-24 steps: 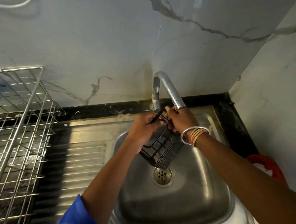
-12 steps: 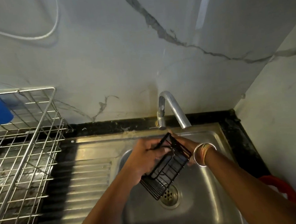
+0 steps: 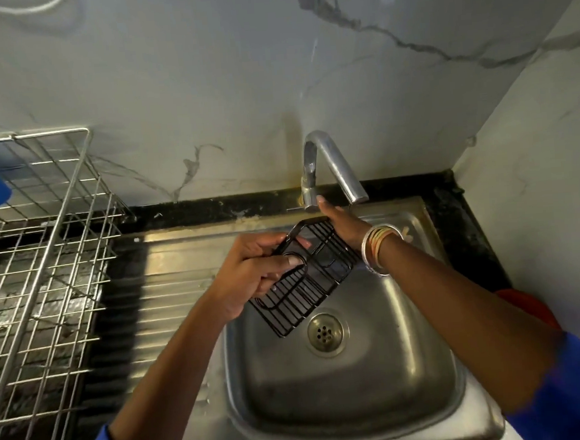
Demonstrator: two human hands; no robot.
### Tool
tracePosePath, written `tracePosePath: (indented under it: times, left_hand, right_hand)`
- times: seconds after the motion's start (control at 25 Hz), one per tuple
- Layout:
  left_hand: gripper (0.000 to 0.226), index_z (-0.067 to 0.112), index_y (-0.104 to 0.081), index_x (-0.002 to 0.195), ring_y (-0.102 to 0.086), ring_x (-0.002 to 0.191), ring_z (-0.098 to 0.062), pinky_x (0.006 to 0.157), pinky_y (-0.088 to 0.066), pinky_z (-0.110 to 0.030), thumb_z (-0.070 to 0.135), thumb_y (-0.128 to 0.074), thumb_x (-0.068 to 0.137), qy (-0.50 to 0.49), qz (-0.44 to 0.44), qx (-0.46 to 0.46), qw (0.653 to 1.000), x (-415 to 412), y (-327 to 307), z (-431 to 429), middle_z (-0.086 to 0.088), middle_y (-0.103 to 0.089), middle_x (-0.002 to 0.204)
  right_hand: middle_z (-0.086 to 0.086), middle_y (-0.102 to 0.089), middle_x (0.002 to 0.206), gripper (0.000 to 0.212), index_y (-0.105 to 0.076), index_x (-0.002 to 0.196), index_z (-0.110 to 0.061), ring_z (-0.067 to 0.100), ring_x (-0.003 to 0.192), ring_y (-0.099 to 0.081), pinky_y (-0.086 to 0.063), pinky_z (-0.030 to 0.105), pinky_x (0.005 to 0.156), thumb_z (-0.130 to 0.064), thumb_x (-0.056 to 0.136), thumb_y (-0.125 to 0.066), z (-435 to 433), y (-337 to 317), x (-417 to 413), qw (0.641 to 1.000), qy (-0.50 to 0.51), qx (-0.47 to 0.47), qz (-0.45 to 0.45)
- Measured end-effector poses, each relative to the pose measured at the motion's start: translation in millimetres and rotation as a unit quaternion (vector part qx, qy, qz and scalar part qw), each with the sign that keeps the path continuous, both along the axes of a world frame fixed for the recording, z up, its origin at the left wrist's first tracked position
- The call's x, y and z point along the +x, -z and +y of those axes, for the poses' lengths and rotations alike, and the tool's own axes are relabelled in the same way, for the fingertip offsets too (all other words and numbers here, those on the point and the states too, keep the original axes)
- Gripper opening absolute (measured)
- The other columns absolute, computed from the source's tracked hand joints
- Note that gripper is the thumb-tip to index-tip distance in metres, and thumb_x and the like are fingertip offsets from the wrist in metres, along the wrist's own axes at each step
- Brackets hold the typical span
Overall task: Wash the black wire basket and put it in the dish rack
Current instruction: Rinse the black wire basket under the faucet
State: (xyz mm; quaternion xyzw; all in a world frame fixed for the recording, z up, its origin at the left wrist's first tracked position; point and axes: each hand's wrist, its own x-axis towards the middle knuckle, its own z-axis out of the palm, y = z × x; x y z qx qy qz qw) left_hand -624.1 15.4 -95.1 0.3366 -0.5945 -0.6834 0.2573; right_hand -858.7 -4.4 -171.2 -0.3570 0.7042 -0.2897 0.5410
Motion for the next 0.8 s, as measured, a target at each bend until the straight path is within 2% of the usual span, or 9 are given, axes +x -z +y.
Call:
tracePosePath:
  times: [0.08, 0.16, 0.2, 0.28, 0.4, 0.52, 0.64, 0.72, 0.8]
  left_hand:
    - [0.028, 0.013, -0.079, 0.105, -0.018, 0.041, -0.013, 0.038, -0.014, -0.023, -0.001, -0.070, 0.082, -0.025, 0.032, 0.026, 0.999, 6.2, 4.3, -5.0, -0.009, -0.038, 0.055]
    - [0.029, 0.012, -0.080, 0.099, -0.015, 0.042, -0.013, 0.041, -0.011, -0.023, 0.001, -0.073, 0.073, -0.059, 0.055, 0.053, 0.995, 12.0, 10.4, -8.8, 0.003, -0.031, 0.050]
    - [0.030, 0.012, -0.080, 0.098, -0.016, 0.041, -0.012, 0.041, -0.011, -0.023, 0.005, -0.074, 0.070, -0.071, 0.069, 0.057, 0.994, 13.5, 13.8, -9.1, 0.006, -0.030, 0.049]
    - [0.029, 0.014, -0.080, 0.098, -0.018, 0.040, -0.010, 0.040, -0.012, -0.022, 0.008, -0.067, 0.073, -0.108, 0.093, 0.050, 0.989, 17.3, 22.0, -6.9, 0.007, -0.029, 0.050]
    - [0.039, 0.017, -0.077, 0.099, -0.026, 0.048, -0.011, 0.039, -0.021, -0.019, 0.009, -0.046, 0.078, -0.204, 0.103, 0.060, 0.972, 21.2, 34.2, -1.7, 0.001, -0.036, 0.058]
    - [0.044, 0.011, -0.063, 0.118, -0.035, 0.057, -0.016, 0.046, -0.025, -0.026, 0.023, -0.032, 0.089, -0.279, 0.104, 0.020, 0.954, 11.9, 38.3, 8.8, -0.005, -0.052, 0.071]
    - [0.039, 0.006, -0.062, 0.120, -0.047, 0.062, -0.010, 0.048, -0.035, -0.020, 0.035, -0.043, 0.103, -0.337, 0.033, -0.039, 0.940, 2.0, 38.7, 13.0, -0.007, -0.060, 0.085]
    - [0.024, 0.007, -0.067, 0.115, -0.049, 0.061, -0.011, 0.049, -0.038, -0.018, 0.026, -0.057, 0.104, -0.312, -0.008, -0.064, 0.948, 6.2, 39.5, 13.2, -0.009, -0.061, 0.084]
    - [0.018, 0.008, -0.072, 0.108, -0.051, 0.057, -0.011, 0.048, -0.040, -0.019, 0.021, -0.064, 0.100, -0.264, -0.046, -0.072, 0.961, 14.3, 36.7, 10.0, -0.007, -0.064, 0.077]
  right_hand:
    - [0.003, -0.064, 0.112, 0.088, -0.061, 0.117, -0.023, 0.022, 0.103, -0.058, -0.041, 0.040, 0.099, -0.092, 0.067, -0.039, 14.0, -26.3, -7.3, 0.998, 0.006, -0.033, 0.049]
    - [-0.001, -0.058, 0.079, 0.054, -0.062, 0.087, -0.022, 0.018, 0.075, -0.053, -0.042, 0.030, 0.074, -0.074, 0.082, -0.048, 20.9, -41.6, -14.4, 0.995, 0.010, -0.048, 0.082]
    - [-0.001, -0.051, 0.071, 0.048, -0.061, 0.081, -0.021, 0.018, 0.067, -0.049, -0.039, 0.028, 0.064, -0.069, 0.083, -0.053, 22.1, -43.5, -20.8, 0.995, 0.013, -0.052, 0.085]
    - [0.002, -0.053, 0.071, 0.050, -0.067, 0.085, -0.015, 0.016, 0.060, -0.050, -0.041, 0.021, 0.055, -0.064, 0.078, -0.065, 25.9, -46.0, -33.3, 0.995, 0.021, -0.043, 0.084]
    - [0.010, -0.068, 0.082, 0.058, -0.073, 0.099, -0.011, 0.018, 0.061, -0.056, -0.046, 0.030, 0.061, -0.059, 0.068, -0.078, 31.0, -45.0, -45.8, 0.996, 0.067, -0.028, 0.054]
    - [0.006, -0.064, 0.077, 0.050, -0.072, 0.098, -0.008, 0.018, 0.062, -0.055, -0.047, 0.034, 0.065, -0.052, 0.073, -0.076, 32.8, -43.3, -41.5, 0.994, 0.084, -0.029, 0.067]
    - [0.010, -0.062, 0.072, 0.043, -0.070, 0.091, -0.002, 0.019, 0.056, -0.053, -0.046, 0.033, 0.057, -0.043, 0.078, -0.075, 28.5, -45.5, -29.1, 0.988, 0.106, -0.057, 0.092]
    - [0.013, -0.064, 0.066, 0.033, -0.069, 0.078, -0.004, 0.020, 0.052, -0.050, -0.044, 0.032, 0.055, -0.037, 0.081, -0.073, 25.2, -53.5, -22.0, 0.981, 0.115, -0.081, 0.133]
    - [0.006, -0.059, 0.058, 0.030, -0.063, 0.065, -0.013, 0.019, 0.052, -0.050, -0.042, 0.027, 0.052, -0.035, 0.083, -0.072, 21.1, -63.4, -17.7, 0.970, 0.109, -0.098, 0.191]
